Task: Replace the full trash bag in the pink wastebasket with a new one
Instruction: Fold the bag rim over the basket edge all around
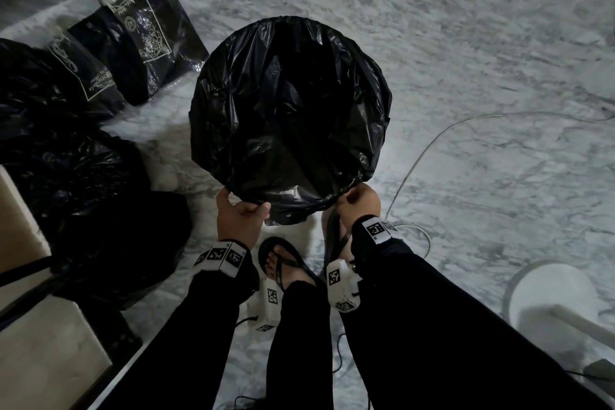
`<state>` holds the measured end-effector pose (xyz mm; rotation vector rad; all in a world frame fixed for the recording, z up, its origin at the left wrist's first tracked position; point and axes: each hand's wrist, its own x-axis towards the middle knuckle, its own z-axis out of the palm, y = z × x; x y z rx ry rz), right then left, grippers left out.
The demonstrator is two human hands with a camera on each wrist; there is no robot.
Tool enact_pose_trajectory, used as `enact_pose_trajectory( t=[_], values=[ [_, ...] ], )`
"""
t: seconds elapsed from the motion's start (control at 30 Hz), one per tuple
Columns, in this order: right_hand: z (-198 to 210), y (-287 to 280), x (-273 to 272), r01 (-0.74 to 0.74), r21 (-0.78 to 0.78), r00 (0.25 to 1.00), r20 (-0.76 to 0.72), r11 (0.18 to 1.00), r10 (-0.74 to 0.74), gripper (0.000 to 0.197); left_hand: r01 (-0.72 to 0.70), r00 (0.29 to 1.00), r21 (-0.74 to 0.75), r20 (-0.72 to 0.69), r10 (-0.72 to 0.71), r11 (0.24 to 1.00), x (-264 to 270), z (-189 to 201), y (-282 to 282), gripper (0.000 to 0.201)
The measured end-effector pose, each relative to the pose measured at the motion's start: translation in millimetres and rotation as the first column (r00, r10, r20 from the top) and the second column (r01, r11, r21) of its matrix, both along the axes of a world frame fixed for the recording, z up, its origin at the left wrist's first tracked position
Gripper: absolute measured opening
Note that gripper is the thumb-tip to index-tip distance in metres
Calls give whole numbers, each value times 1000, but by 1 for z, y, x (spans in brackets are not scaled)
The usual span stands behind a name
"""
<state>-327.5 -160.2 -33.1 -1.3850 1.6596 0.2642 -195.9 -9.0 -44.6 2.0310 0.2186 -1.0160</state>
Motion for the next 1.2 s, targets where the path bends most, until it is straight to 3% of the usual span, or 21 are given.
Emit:
enact_pose_trajectory(
  t=[0.07,0.13,0.27,0.33,0.47,0.63,0.77,0.83,0.9,0.97,1.0,1.1,1.2],
  values=[
    [-3,-2,0,11,40,1000,14,999,-11,32,19,1000,-1,5,-19,1000,2,-3,2,81],
    [-2,-3,0,117,82,990,65,990,-123,29,42,999,-1,0,-42,999,7,-8,5,82],
    [-1,-7,-6,440,64,875,196,896,-443,20,-37,999,-21,-11,36,999,21,-16,4,66],
    [0,-9,-5,502,-11,840,242,865,-485,20,-60,998,-5,-7,60,998,26,-17,1,54],
    [2,-12,1,390,-143,907,229,910,-353,13,9,998,62,-58,-6,998,35,-16,-6,46],
    [6,-13,5,322,-247,945,147,914,-293,32,-51,990,168,-120,71,985,66,-7,-21,43],
    [19,-4,21,209,-426,976,140,880,-164,41,-24,969,359,239,-67,933,93,1,-25,58],
    [29,1,33,87,-491,991,130,867,-26,37,1,906,249,409,-106,968,96,9,-28,66],
    [36,8,45,-66,-517,985,102,853,138,31,185,804,245,519,-290,952,97,18,-32,65],
    [38,14,55,-281,-406,945,42,870,325,33,352,719,300,520,-461,887,97,20,-35,70],
    [38,17,59,-399,-302,909,-6,866,417,37,383,729,286,490,-478,878,99,20,-36,74],
    [29,23,62,-589,9,804,-103,808,586,52,385,839,230,316,-443,894,109,13,-34,81],
    [14,25,53,-601,84,793,-63,795,606,58,365,903,162,179,-391,917,122,8,-33,73]
  ],
)
